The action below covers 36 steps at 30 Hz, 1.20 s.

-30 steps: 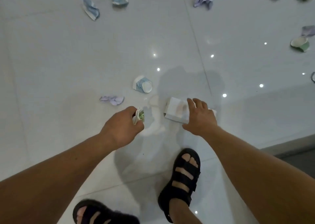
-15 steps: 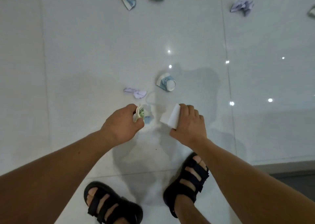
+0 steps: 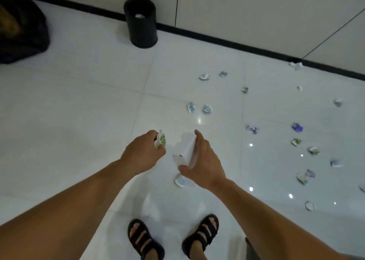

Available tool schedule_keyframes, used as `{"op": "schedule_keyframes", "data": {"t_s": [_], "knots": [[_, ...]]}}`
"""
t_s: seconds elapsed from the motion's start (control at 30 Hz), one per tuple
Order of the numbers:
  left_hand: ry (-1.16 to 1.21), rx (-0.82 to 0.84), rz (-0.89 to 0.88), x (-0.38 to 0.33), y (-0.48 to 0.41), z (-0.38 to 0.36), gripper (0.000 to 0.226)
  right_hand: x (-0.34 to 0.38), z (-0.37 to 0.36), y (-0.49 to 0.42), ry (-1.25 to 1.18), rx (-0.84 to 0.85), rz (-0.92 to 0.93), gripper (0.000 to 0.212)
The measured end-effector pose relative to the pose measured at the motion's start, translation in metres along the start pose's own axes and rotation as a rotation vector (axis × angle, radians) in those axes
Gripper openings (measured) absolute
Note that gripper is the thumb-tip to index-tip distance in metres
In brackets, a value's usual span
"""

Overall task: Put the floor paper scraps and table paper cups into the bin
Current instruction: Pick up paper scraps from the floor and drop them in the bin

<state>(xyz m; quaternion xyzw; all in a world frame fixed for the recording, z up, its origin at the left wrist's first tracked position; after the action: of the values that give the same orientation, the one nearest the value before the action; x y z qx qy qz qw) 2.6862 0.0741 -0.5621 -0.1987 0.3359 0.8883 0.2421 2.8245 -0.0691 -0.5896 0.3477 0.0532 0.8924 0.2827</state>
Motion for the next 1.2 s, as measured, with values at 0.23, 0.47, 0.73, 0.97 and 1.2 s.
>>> {"op": "schedule_keyframes", "data": {"t_s": [0.23, 0.47, 0.73, 0.97, 1.2], "knots": [[0.092, -0.164, 0.052, 0.007, 0.063, 0.183, 0.021, 0.171, 0.089, -0.032, 0.033, 0.017, 0.085, 0.113], [0.122, -0.279, 0.069, 0.016, 0.043, 0.298, 0.022, 0.273, 0.134, -0.123, -0.015, -0.021, 0.233, 0.105], [0.009, -0.367, 0.098, 0.003, -0.032, 0.415, 0.028, 0.358, 0.152, -0.261, -0.164, 0.007, 0.304, 0.118], [0.056, -0.389, 0.113, 0.016, -0.111, 0.482, 0.025, 0.404, 0.179, -0.353, -0.147, 0.011, 0.367, 0.119], [0.102, -0.332, 0.056, 0.027, -0.24, 0.548, 0.016, 0.421, 0.192, -0.472, -0.064, -0.014, 0.259, 0.112]]}}
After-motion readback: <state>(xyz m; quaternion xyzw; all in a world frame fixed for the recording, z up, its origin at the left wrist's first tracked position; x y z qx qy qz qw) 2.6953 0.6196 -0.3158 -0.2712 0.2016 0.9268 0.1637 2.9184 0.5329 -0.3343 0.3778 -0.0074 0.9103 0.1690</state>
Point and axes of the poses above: each hand's wrist, its own y-axis away from the middle knuckle, its own z-axis out of the back of the hand, x = y × z, the point moved 3 cm from there along -y, towards the middle knuckle, and after that the axes turned 1 degree about -y, right-handed, at the moved point
